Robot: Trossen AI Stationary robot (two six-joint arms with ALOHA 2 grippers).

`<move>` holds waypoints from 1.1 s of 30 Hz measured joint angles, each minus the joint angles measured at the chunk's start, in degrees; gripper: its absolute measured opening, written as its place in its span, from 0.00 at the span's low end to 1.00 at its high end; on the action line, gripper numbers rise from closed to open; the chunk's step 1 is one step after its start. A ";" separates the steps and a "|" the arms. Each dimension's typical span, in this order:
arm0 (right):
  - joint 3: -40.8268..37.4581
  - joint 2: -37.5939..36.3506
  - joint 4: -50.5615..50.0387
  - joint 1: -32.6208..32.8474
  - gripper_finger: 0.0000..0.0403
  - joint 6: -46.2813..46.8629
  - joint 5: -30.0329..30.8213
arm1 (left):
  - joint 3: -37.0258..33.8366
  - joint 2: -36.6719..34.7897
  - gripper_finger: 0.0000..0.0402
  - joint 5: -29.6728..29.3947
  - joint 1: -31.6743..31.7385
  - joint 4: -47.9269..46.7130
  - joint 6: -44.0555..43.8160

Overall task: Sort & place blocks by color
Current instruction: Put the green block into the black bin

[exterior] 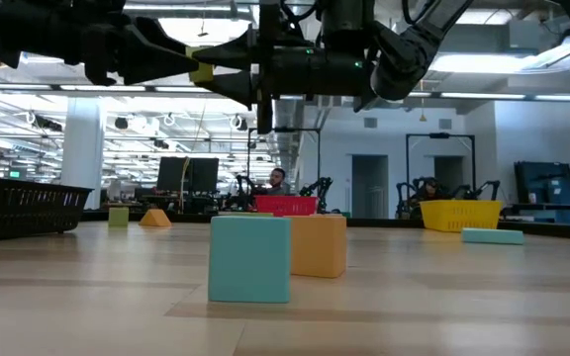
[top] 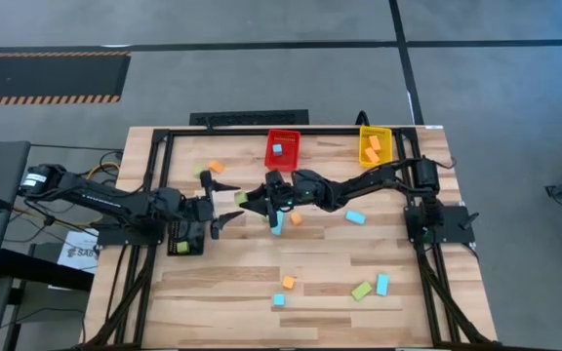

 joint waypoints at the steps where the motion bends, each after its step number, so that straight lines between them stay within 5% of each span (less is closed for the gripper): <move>1: 0.00 0.00 0.50 0.01 0.32 0.22 0.00 | 0.00 0.00 0.76 -0.27 0.00 0.25 0.29; 10: 0.00 0.00 1.53 -0.11 0.32 1.46 0.04 | 0.00 0.02 0.74 -0.20 0.02 3.50 2.38; 23: 1.22 -0.02 1.42 -0.29 0.32 2.14 0.64 | 0.00 0.00 0.50 2.03 1.44 3.61 4.86; 33: 1.86 -0.02 1.16 -0.03 0.32 3.53 -0.14 | 0.00 -0.04 0.47 3.76 2.78 3.67 6.28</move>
